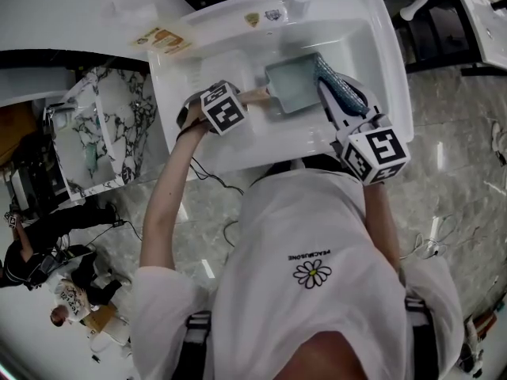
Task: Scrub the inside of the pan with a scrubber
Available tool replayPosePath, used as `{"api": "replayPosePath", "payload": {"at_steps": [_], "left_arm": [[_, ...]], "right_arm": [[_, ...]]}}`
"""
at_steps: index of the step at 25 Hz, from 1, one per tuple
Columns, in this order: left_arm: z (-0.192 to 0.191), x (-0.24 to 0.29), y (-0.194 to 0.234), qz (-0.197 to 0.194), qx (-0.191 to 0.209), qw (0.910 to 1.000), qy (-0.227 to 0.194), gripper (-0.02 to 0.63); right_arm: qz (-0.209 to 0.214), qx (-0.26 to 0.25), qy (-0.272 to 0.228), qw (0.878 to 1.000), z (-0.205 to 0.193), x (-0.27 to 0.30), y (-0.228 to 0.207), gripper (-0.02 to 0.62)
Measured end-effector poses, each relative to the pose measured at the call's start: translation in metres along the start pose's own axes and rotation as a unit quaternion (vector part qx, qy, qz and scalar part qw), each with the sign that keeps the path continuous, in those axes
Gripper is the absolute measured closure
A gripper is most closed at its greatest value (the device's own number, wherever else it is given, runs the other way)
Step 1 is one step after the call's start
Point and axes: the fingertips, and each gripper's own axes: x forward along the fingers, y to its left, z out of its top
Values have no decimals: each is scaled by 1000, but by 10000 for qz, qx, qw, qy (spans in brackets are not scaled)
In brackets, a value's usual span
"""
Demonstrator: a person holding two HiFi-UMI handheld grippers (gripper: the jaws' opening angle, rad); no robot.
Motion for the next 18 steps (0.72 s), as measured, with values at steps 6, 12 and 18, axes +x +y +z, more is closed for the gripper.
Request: {"api": "replayPosePath", "payload": {"at_steps": [6, 12, 18], "left_arm": [[-5, 2, -1, 46, 27, 9999, 163, 462], [-5, -1, -1, 5, 76, 9997, 226, 465], [10, -29, -6, -82, 175, 9998, -86, 466]], "right_arm": [[-49, 15, 82, 10000, -5, -3, 1, 532], [-75, -65, 299, 9995, -12, -1, -5, 532], [77, -42, 827, 9965, -27, 7, -15, 532]]}}
